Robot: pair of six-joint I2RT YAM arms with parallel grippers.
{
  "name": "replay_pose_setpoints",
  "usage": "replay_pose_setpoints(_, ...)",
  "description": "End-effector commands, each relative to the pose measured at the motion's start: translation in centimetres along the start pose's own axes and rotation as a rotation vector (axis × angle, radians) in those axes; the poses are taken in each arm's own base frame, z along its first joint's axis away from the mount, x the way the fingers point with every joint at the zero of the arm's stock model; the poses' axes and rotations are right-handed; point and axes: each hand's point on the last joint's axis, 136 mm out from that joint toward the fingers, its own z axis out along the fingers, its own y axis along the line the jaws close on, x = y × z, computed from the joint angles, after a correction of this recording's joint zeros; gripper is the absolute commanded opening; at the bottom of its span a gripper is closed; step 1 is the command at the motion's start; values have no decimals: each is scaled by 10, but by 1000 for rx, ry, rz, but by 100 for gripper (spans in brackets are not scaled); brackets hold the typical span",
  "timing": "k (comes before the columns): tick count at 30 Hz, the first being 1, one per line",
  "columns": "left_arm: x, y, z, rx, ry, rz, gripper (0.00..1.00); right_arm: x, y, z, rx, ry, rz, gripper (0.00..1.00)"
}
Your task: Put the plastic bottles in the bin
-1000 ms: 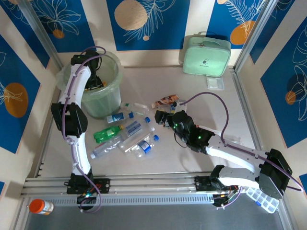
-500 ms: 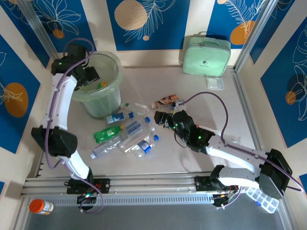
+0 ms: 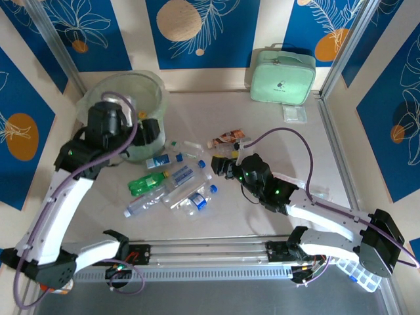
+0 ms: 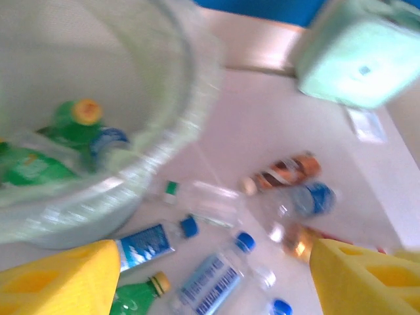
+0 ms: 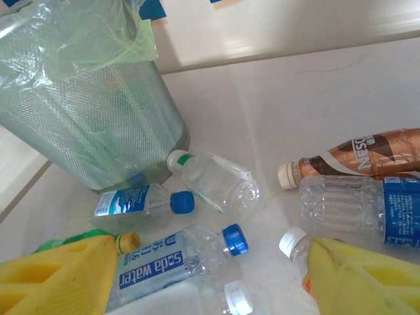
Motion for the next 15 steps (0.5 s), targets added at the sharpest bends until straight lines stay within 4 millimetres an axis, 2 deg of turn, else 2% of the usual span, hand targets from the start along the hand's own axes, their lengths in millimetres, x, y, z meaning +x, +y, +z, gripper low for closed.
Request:
replay_pose_setpoints(1, 45, -19, 14, 36, 86, 158, 75, -5, 0, 1, 8, 0, -23, 75)
replay_pose_setpoints(7, 134, -43, 36, 107, 259, 232, 73, -11, -31, -6, 140, -26, 49, 76)
replay_pose_setpoints(11, 180, -59, 48, 128, 336, 287, 71, -14, -53, -12, 203, -39, 116, 76)
replay_pose_setpoints(15, 228, -66, 68, 93, 459, 374, 69, -16, -77, -18, 282, -54, 198, 76)
